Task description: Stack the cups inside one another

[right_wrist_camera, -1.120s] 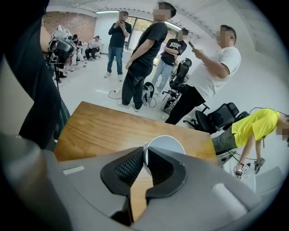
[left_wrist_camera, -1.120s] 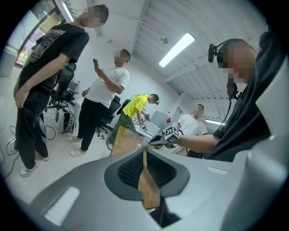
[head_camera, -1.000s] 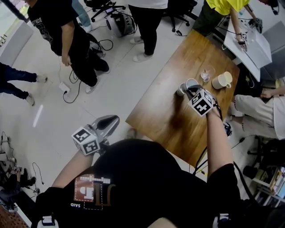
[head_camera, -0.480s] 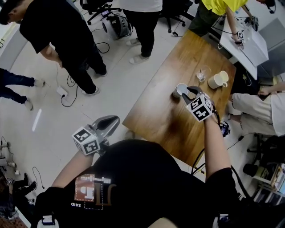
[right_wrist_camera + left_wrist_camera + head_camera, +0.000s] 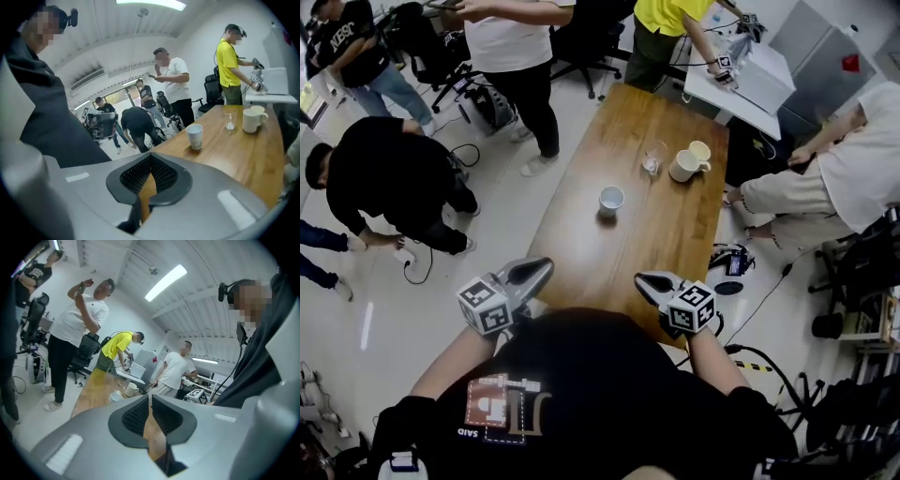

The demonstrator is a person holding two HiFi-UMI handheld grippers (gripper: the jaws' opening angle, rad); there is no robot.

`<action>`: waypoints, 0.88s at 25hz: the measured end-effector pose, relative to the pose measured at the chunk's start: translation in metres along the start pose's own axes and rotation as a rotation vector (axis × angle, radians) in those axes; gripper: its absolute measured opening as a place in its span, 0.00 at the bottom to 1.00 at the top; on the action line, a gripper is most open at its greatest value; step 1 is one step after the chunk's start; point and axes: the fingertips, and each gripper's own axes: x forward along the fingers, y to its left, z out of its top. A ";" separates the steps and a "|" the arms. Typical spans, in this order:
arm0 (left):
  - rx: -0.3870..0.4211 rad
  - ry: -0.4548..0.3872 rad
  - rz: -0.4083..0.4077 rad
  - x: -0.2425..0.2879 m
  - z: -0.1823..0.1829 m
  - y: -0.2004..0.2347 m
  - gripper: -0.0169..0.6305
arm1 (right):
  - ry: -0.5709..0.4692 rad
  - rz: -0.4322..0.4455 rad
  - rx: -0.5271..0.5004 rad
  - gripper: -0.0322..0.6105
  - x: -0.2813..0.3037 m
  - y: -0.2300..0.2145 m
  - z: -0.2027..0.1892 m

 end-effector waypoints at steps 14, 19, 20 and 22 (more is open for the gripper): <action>0.036 0.090 -0.009 0.037 -0.060 -0.107 0.06 | -0.215 0.003 0.110 0.07 -0.130 -0.022 -0.061; 0.035 0.055 -0.001 0.007 -0.056 -0.115 0.06 | -0.229 0.025 0.046 0.07 -0.119 0.014 -0.047; 0.041 0.050 -0.010 -0.001 -0.056 -0.116 0.06 | -0.230 0.017 0.030 0.07 -0.116 0.021 -0.044; 0.059 0.036 -0.021 -0.021 -0.055 -0.113 0.06 | -0.233 -0.012 0.004 0.07 -0.112 0.033 -0.039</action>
